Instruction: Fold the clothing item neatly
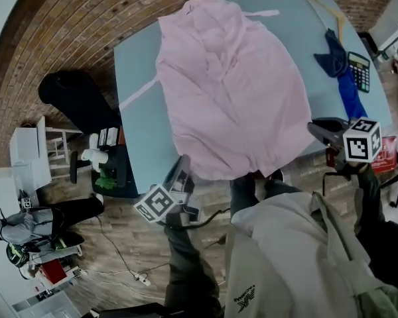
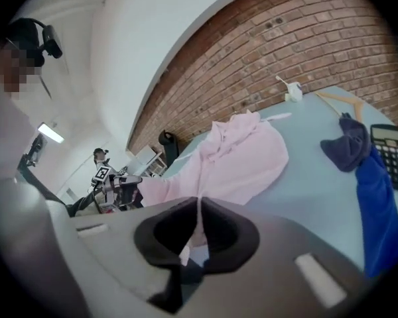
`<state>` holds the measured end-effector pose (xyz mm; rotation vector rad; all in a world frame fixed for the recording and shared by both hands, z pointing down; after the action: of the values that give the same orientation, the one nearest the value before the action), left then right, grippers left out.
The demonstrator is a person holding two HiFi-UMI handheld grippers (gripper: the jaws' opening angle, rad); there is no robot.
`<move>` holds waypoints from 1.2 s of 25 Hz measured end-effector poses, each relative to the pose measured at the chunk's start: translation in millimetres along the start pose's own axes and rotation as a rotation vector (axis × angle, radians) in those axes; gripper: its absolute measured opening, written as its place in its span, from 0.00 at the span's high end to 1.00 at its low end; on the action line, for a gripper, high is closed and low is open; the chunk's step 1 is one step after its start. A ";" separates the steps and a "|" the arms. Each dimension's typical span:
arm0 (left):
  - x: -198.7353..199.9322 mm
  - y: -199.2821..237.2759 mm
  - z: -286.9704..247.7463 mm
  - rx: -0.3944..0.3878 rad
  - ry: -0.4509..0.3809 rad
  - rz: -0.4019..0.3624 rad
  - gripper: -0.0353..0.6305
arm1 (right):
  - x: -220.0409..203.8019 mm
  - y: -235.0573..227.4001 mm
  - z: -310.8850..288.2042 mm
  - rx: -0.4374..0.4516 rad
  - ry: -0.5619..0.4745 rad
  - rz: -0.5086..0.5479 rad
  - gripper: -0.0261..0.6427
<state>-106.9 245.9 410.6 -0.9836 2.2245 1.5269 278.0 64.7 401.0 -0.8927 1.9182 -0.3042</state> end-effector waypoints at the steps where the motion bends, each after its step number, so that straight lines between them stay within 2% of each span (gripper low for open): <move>1: 11.2 -6.1 -6.1 -0.044 -0.035 0.059 0.90 | 13.0 -0.3 -5.1 0.014 -0.012 0.019 0.93; 3: 29.8 -18.9 -21.3 -0.133 -0.089 0.173 0.90 | 36.3 -1.7 -17.1 0.030 -0.033 0.051 0.93; 4: 37.0 -25.3 -29.3 -0.170 -0.098 0.207 0.90 | 46.4 -1.2 -23.2 0.045 -0.043 0.054 0.93; 8: 77.1 -34.5 -67.4 -0.237 -0.096 0.233 0.90 | 96.2 -3.4 -54.5 0.103 -0.107 0.035 0.93; 12: 151.6 -6.5 -109.0 -0.192 -0.184 0.254 0.90 | 163.6 -32.2 -84.6 0.065 -0.196 0.020 0.93; 16: 226.5 40.8 -143.6 -0.156 -0.270 0.289 0.90 | 238.9 -76.1 -104.4 0.046 -0.354 0.000 0.93; 19: 261.8 76.0 -171.2 -0.086 -0.292 0.222 0.90 | 277.6 -117.0 -119.3 -0.004 -0.466 -0.038 0.93; 20: 267.6 91.4 -180.8 -0.024 -0.281 0.172 0.90 | 281.0 -136.1 -126.5 -0.071 -0.474 -0.070 0.93; 21: 267.9 107.5 -189.8 0.056 -0.247 0.114 0.84 | 278.0 -157.7 -133.8 -0.182 -0.452 -0.089 0.92; 22: 261.4 122.3 -197.3 0.139 -0.190 0.061 0.63 | 269.6 -177.6 -139.6 -0.321 -0.410 -0.077 0.90; 23: 248.7 134.3 -202.2 0.206 -0.125 0.023 0.37 | 256.2 -192.8 -143.1 -0.453 -0.374 -0.047 0.88; 24: 232.2 142.8 -204.5 0.243 -0.066 0.003 0.28 | 238.8 -202.2 -144.1 -0.549 -0.355 -0.027 0.81; 25: 214.6 148.2 -204.7 0.253 -0.020 0.000 0.26 | 219.4 -206.3 -143.1 -0.596 -0.348 -0.035 0.76; 27: 182.7 153.5 -202.2 0.247 0.053 0.003 0.25 | 179.9 -202.1 -140.2 -0.572 -0.326 -0.129 0.76; 30: 142.9 153.8 -193.1 0.274 0.155 -0.039 0.24 | 129.0 -179.7 -136.6 -0.506 -0.253 -0.267 0.76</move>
<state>-284.4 50.9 519.3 -1.0817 2.4221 1.1235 209.4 -172.4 482.8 -1.4527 1.6621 0.1475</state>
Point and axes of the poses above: the fingertips, and each gripper's own axes: z backward along the fingers, y to its left, x out of its top, the point moved 5 cm from there along z, backward along the fingers, and after that the axes turned 3 degrees about -y, right-handed, at the moved point
